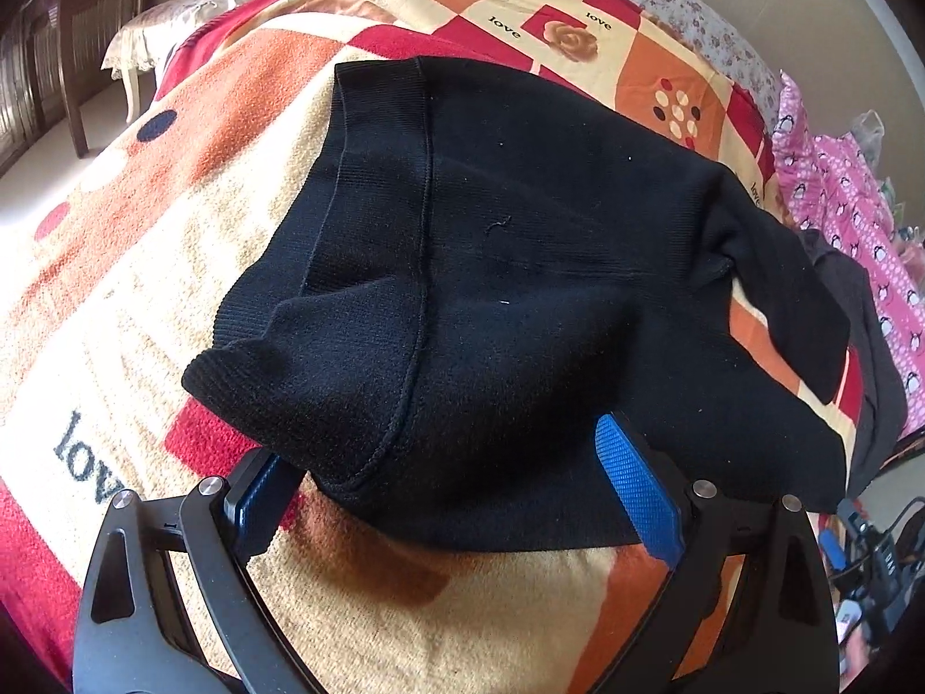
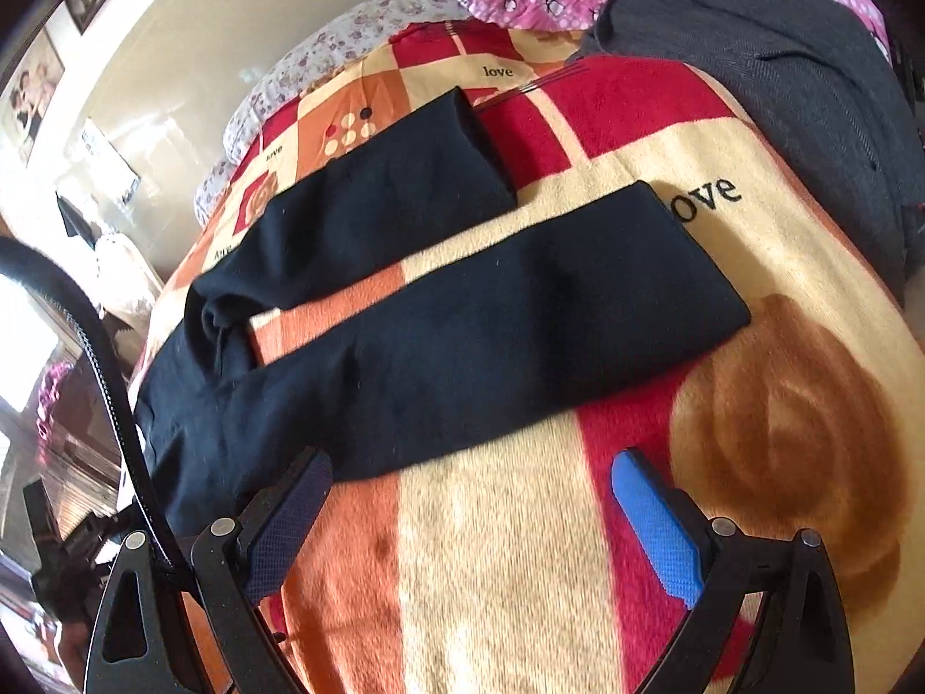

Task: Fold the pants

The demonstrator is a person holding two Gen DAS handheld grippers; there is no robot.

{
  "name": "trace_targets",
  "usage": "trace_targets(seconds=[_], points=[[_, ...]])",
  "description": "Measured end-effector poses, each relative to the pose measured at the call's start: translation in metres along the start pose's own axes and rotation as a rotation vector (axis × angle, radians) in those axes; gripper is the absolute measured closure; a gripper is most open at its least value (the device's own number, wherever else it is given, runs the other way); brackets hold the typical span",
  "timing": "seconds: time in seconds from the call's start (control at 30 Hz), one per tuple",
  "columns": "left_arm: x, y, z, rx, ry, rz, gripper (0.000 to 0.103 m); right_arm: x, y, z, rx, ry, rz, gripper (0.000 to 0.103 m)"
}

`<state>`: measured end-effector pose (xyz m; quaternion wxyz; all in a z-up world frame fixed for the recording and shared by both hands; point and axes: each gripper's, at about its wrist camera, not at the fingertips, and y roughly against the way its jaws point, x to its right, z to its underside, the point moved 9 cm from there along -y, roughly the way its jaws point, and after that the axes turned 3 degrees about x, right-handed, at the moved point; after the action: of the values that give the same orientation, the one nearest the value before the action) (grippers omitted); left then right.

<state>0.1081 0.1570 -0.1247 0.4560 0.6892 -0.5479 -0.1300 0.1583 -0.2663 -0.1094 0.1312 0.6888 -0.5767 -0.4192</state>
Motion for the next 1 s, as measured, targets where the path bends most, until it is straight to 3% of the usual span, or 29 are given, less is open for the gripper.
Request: trace_targets(seconds=[0.2,0.27,0.37,0.4,0.43,0.47,0.5,0.63,0.73,1.0], points=[[0.003,-0.003,0.002,-0.023,-0.026,-0.021,0.005,0.0,-0.012,-0.017,0.028,0.0,-0.023,0.009],[0.006,-0.006,0.002,-0.043,-0.051,-0.031,0.003,0.001,-0.02,-0.022,0.033,0.004,-0.026,0.036],[0.008,-0.007,0.002,-0.045,-0.061,-0.019,0.003,0.005,-0.025,-0.029,0.047,-0.049,-0.065,0.06],[0.007,-0.005,0.0,-0.033,-0.051,0.006,0.007,0.005,-0.026,-0.029,0.043,-0.061,-0.078,0.067],[0.005,-0.002,-0.001,-0.02,-0.039,0.023,0.031,0.006,-0.028,-0.028,0.039,-0.074,-0.089,0.08],[0.001,-0.001,-0.001,-0.022,-0.025,0.023,0.047,0.006,-0.027,-0.028,0.048,-0.074,-0.095,0.088],[-0.005,-0.001,-0.003,-0.024,-0.007,0.019,0.058,0.005,-0.025,-0.027,0.058,-0.067,-0.1,0.089],[-0.016,0.001,-0.009,-0.044,0.045,0.082,0.085,-0.002,-0.012,-0.029,0.094,-0.03,-0.109,0.095],[-0.015,0.005,-0.009,-0.051,0.039,0.108,0.09,-0.006,-0.007,-0.03,0.103,0.009,-0.095,0.097],[-0.016,0.041,-0.009,0.001,-0.058,0.104,0.091,-0.009,0.023,-0.012,0.096,0.028,-0.105,0.098]])
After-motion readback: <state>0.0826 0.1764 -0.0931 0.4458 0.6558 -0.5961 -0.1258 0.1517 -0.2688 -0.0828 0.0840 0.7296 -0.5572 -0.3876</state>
